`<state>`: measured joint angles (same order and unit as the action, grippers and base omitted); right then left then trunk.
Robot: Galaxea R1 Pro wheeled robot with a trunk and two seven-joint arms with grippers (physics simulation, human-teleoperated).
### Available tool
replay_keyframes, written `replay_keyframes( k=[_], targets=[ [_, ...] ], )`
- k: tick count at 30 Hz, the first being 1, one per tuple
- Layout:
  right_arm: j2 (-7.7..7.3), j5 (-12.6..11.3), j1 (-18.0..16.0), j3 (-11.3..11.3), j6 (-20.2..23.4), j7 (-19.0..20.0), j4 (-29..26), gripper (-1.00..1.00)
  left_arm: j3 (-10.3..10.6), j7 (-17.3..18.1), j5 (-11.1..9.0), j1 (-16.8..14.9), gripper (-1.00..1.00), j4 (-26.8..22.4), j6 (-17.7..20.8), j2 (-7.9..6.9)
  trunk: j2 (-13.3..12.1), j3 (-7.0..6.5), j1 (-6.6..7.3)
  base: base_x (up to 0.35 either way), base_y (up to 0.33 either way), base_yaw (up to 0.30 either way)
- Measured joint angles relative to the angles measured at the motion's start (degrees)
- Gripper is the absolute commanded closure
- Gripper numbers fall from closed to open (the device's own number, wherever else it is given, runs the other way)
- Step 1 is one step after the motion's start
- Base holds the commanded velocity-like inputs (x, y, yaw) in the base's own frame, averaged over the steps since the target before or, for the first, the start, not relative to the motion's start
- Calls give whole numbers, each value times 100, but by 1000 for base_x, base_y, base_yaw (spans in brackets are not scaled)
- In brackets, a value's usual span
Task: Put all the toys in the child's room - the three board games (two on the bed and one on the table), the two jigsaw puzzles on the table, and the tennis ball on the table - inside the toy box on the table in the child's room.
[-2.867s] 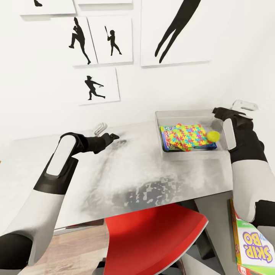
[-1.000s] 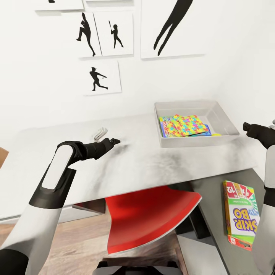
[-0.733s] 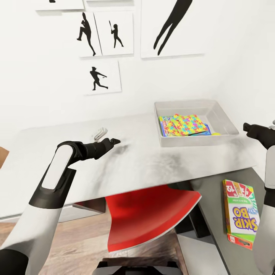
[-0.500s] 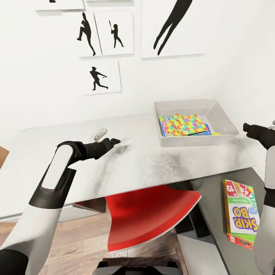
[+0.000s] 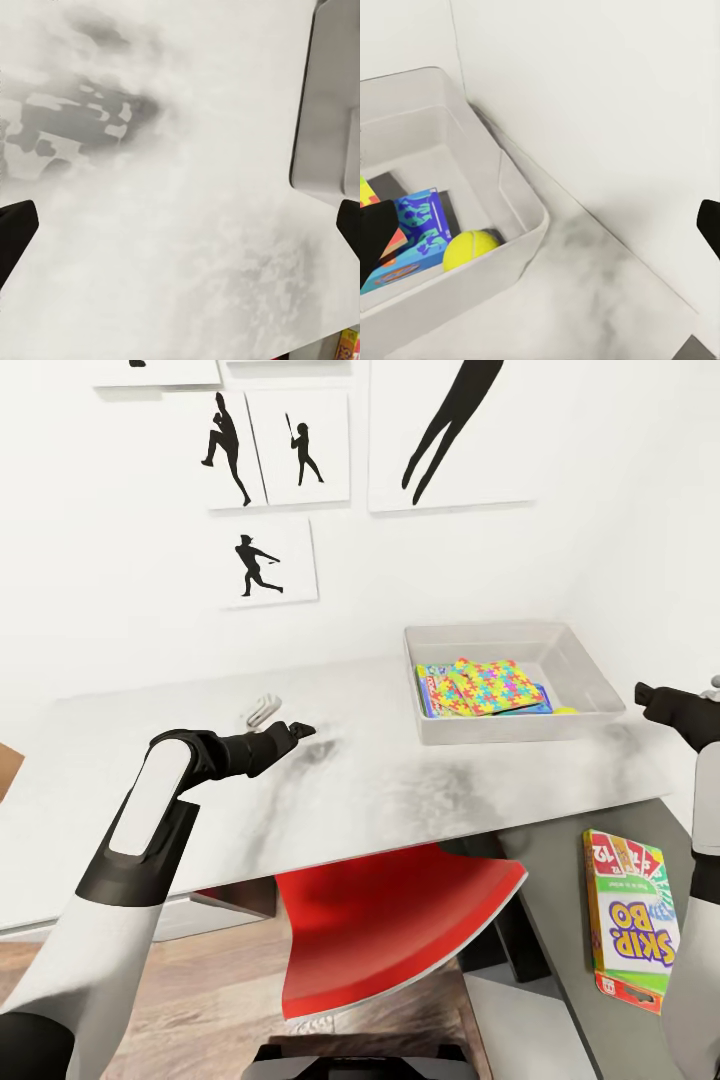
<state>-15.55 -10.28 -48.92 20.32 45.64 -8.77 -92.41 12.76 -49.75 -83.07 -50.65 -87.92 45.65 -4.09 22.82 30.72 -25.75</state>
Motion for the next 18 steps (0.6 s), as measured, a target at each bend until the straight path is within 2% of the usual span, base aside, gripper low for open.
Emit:
replay_keyframes(
  k=[4, 18],
  targets=[
    [5, 0, 1, -8, -4, 2, 1, -100, 0, 3, -3, 0, -100, -1, 0, 0, 0, 0, 0, 0, 51, 0],
    [-5, 4, 50, 24, 18, 2, 0, -100, -1, 9, -10, 0, -100, 0, 1, -7, 0, 0, 0, 0, 132, -5]
  ],
)
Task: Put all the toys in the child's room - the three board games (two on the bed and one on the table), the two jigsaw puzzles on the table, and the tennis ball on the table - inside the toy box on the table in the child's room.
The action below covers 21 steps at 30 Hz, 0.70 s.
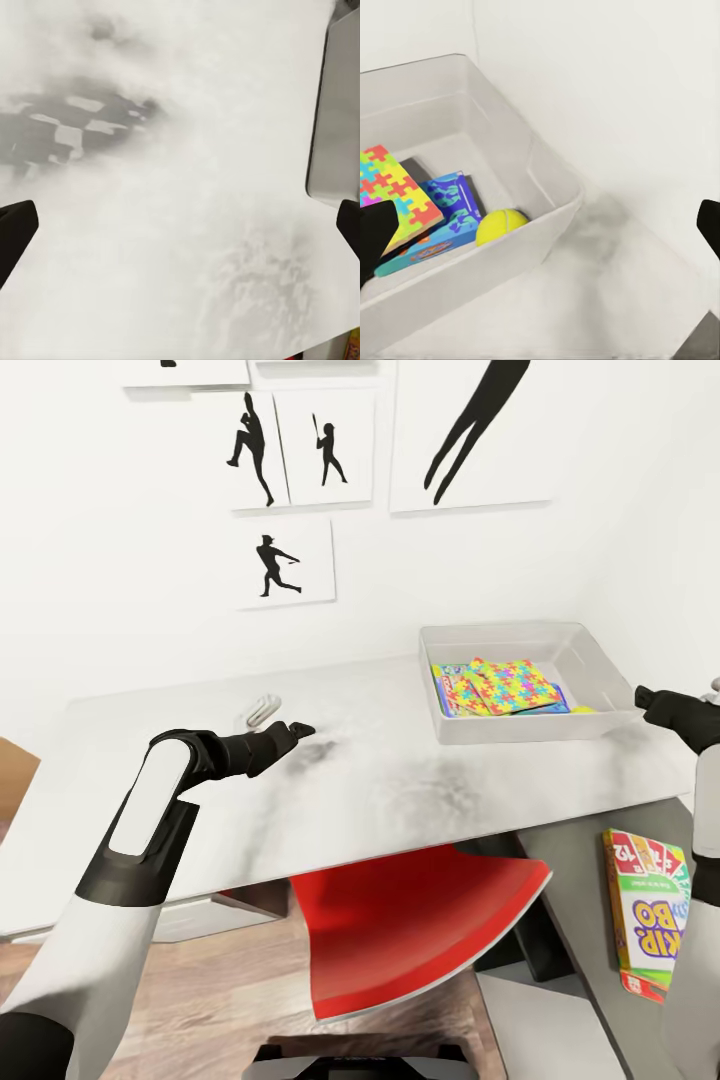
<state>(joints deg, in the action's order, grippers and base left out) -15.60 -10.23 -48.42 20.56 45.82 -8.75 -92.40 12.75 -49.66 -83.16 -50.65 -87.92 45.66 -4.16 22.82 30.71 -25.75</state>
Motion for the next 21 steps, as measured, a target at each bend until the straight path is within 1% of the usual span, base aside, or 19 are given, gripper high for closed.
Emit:
replay_keyframes(
  k=[3, 5, 6, 8, 9, 12, 13, 14, 15, 17, 18, 20, 21],
  targets=[
    [-2, -2, 30, 29, 5, 10, 0, -100, 0, -2, 0, 0, -100, 0, 1, 0, 0, -2, 0, 0, 50, -81],
    [-6, -1, 113, 125, 20, 81, -1, -100, 1, -6, 1, -1, -100, 1, 4, 0, 0, -4, 0, 0, 35, -140],
    [-6, -4, 114, 127, 20, 82, -1, -100, 1, -6, 1, -1, -100, 1, 4, 0, 0, -6, 0, 0, 28, -167],
    [-8, 1, 225, 281, 35, 267, -1, -100, 0, -6, 2, -1, -100, 1, 3, 1, 0, -9, 0, 0, 22, -190],
    [-8, -3, 227, 284, 35, 271, -1, -100, 0, -6, 2, -1, -100, 1, 3, 2, 0, -10, 0, 0, 18, -207],
    [-16, -16, 432, 586, 50, 688, -1, -100, -7, -9, 2, -15, -100, 1, 4, 7, 0, -16, 0, 0, 12, -229],
    [-15, -20, 434, 589, 50, 693, -1, -100, -7, -9, 2, -15, -100, 1, 4, 7, 0, -18, 0, 0, 9, -242],
    [-17, -31, 510, 702, 53, 852, -2, -100, -9, -17, 2, -26, -100, 1, 5, 9, 0, -20, 0, 0, 9, -242],
    [-17, -35, 512, 706, 53, 858, -2, -100, -9, -17, 2, -26, -100, 1, 5, 9, 0, -22, 0, 0, 7, -249],
    [-20, -64, 670, 952, 58, 1172, -2, -100, -11, -28, 0, -57, -100, 1, 5, 13, 0, -26, 0, 0, 6, -255],
    [-20, -70, 672, 956, 59, 1178, -2, -100, -11, -28, 0, -57, -100, 2, 6, 14, 0, -28, 0, 0, 5, -260],
    [-21, -63, 822, 1186, 63, 1480, -2, -100, -12, -35, -5, -97, -100, 1, 6, 18, 0, -32, 0, 0, 4, -263],
    [-21, -69, 825, 1189, 63, 1485, -2, -100, -12, -35, -4, -98, -100, 2, 6, 18, 0, -34, 0, 0, 3, -266]
  ],
)
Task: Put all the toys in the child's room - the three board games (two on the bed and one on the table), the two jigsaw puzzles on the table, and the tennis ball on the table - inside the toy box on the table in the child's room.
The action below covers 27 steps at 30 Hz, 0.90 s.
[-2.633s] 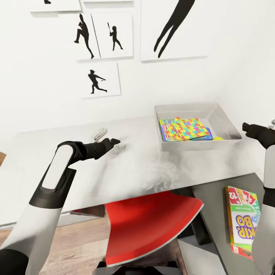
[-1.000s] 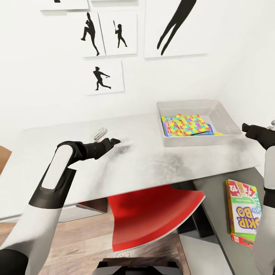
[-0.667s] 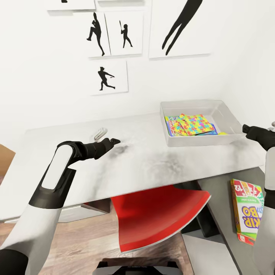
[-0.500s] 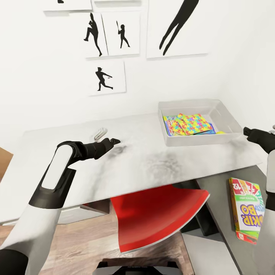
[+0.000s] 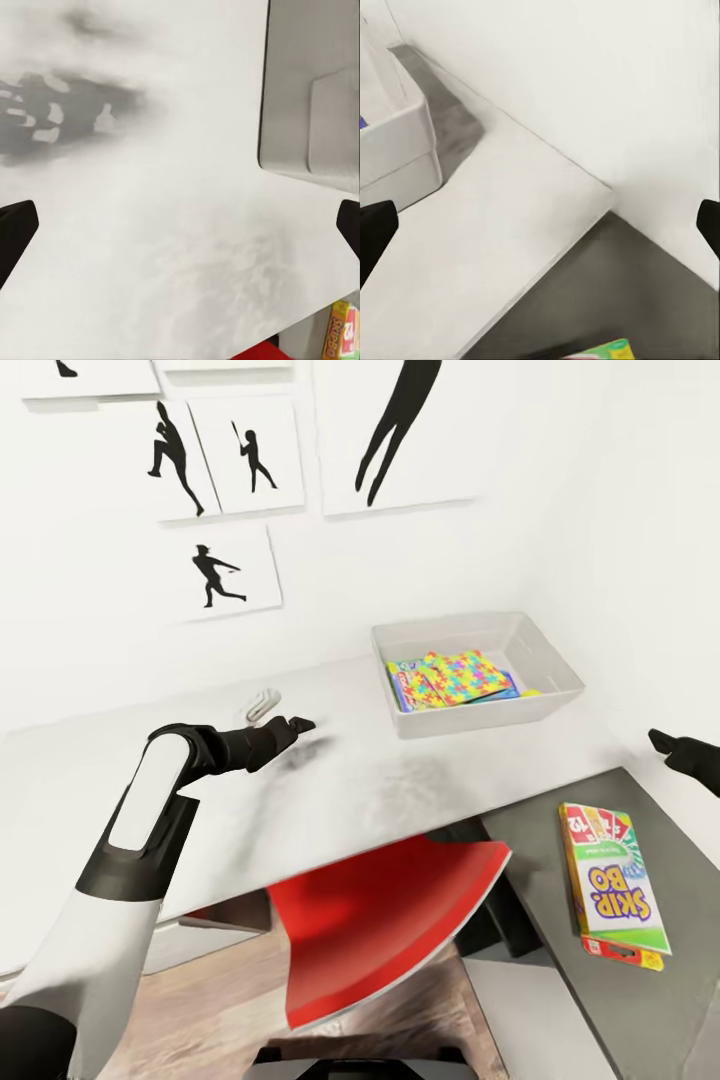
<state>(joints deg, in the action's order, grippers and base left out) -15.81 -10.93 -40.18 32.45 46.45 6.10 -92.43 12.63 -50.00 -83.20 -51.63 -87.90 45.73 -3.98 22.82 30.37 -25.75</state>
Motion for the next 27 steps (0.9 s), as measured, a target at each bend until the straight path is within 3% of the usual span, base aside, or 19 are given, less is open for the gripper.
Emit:
replay_keyframes(
  k=[2, 8, 19, 27],
  targets=[
    [-1, 8, 132, 178, 2, 241, 0, -100, -1, -8, -5, -42, -100, 0, 0, 6, 0, -4, 0, 0, 2, -269],
    [-2, 19, 325, 383, 2, 522, 0, -100, -2, -22, -10, -111, -100, 5, 0, 18, 0, -17, 0, 0, 1, -273],
    [-2, 19, 675, 525, -1, 673, 0, -100, 8, -34, 0, -254, -100, 55, 4, 44, 0, -40, 0, 0, 0, -276],
    [5, 14, 874, 681, -2, 786, 0, -100, 14, -44, 3, -487, -100, 117, 7, 145, 0, -57, 0, 0, 0, -278]
  ],
)
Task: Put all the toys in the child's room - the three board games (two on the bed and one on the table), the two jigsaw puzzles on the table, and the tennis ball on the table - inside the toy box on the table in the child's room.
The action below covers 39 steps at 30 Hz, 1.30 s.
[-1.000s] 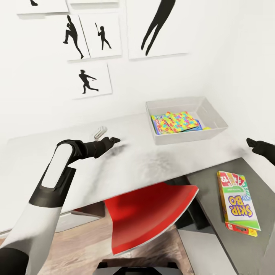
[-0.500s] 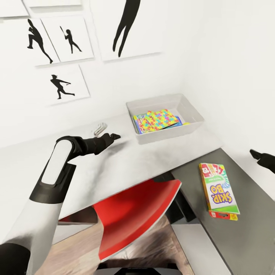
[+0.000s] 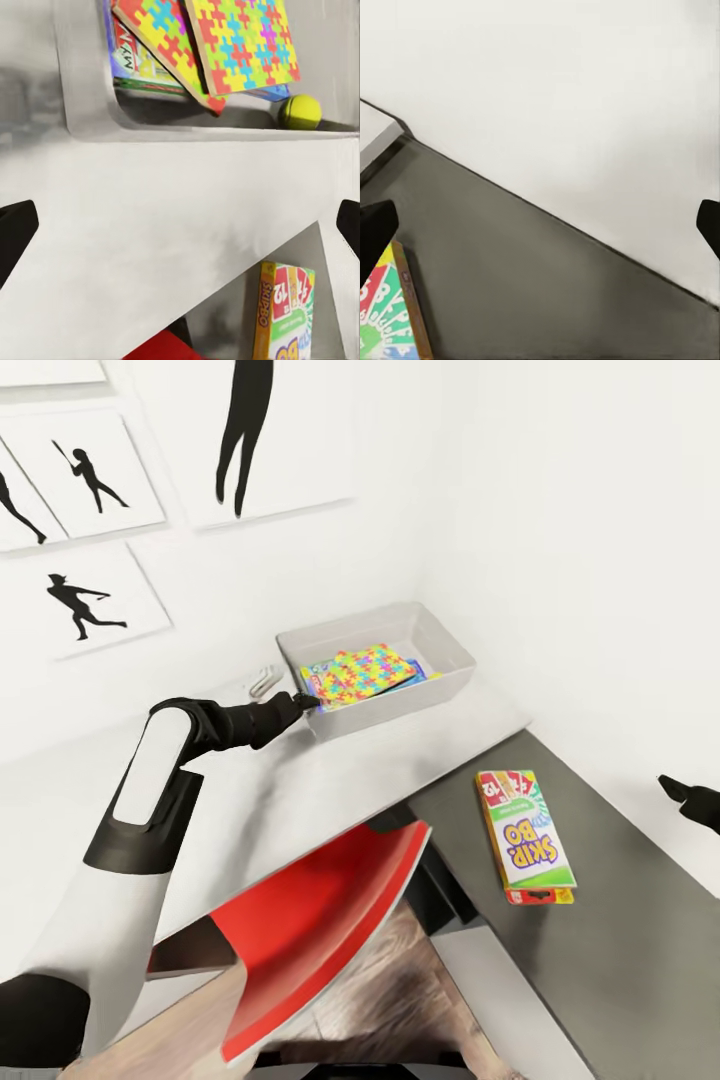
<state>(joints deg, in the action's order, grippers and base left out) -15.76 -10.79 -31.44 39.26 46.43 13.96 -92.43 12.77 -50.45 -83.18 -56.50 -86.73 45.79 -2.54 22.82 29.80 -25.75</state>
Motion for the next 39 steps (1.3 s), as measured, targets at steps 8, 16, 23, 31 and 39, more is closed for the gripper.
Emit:
replay_keyframes(
  k=[8, 16, 23, 31, 39],
  targets=[
    [9, -4, 55, 175, -6, 68, 0, -100, 161, -15, 27, -254, -100, 186, 1, 50, 0, -17, 0, 0, 0, -278],
    [27, -13, 126, 269, -8, 178, 0, -100, 520, -25, 52, -561, -100, 510, 3, 69, 0, -34, 0, 0, 0, -278],
    [27, -15, 168, 298, -6, 467, 2, -100, 684, -14, 26, -739, -100, 882, 5, 72, 0, -49, 0, 0, 0, -278],
    [21, -3, 183, 286, 2, 635, 12, -100, 731, -17, 14, -801, -100, 1309, 6, 49, -1, -65, 0, 0, 0, -279],
    [20, 3, 182, 268, 4, 688, 25, -100, 741, -5, 18, -827, -100, 1703, 7, 24, -1, -73, 0, 0, 0, -279]
  ],
)
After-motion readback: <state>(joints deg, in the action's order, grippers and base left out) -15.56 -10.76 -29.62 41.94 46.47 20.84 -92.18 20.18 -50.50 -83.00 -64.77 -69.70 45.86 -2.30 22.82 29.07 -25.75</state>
